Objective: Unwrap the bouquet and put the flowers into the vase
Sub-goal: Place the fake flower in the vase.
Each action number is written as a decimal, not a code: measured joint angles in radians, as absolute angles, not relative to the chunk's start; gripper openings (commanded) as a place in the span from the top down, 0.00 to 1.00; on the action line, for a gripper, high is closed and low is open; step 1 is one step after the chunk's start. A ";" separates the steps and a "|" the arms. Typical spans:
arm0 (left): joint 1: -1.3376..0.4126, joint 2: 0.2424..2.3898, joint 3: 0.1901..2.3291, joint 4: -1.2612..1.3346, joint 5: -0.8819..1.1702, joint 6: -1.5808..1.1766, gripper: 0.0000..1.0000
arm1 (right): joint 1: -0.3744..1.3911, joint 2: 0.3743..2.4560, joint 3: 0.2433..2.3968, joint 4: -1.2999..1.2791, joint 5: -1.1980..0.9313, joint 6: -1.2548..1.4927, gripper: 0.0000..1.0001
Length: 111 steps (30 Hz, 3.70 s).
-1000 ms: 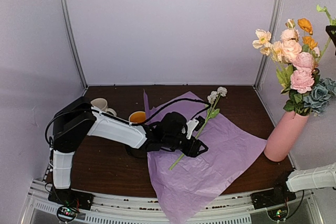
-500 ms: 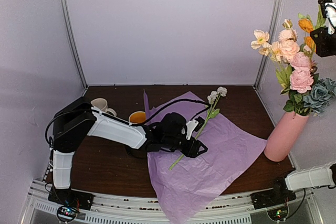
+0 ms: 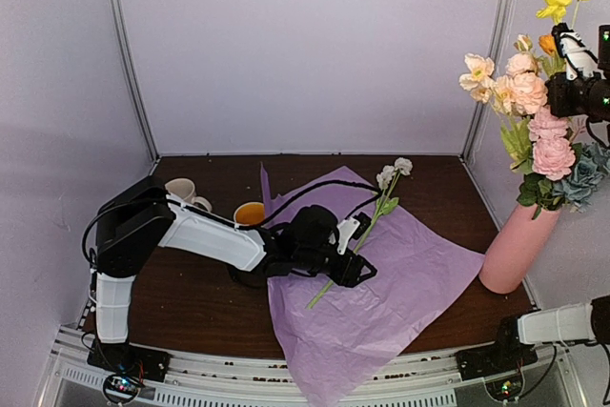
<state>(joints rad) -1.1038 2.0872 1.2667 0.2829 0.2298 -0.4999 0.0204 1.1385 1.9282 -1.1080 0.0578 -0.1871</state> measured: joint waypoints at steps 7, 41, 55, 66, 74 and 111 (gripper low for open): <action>-1.104 2.087 1.267 0.282 0.233 -0.500 0.42 | -0.036 1.136 1.924 -1.088 0.006 -0.202 1.00; -1.103 2.106 1.304 0.257 0.265 -0.500 0.42 | -0.365 1.166 2.208 -1.238 -0.414 -0.418 1.00; -1.103 2.106 1.304 0.252 0.275 -0.500 0.42 | -0.487 1.190 2.241 -1.260 -0.411 -0.440 1.00; -1.103 2.106 1.304 0.252 0.283 -0.500 0.42 | -0.559 1.203 2.119 -1.286 -0.545 -0.470 1.00; -1.103 2.107 1.304 0.252 0.285 -0.500 0.42 | -0.562 1.124 1.865 -1.231 -0.535 -0.493 1.00; -1.103 2.123 1.302 0.260 0.295 -0.500 0.42 | -0.569 1.163 2.053 -1.155 -0.653 -0.336 0.96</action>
<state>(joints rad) -1.1034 2.1227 1.3018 0.2604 0.2947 -0.4995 -0.5694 1.1633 2.0525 -1.1549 -0.6533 -0.3355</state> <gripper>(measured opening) 0.584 0.183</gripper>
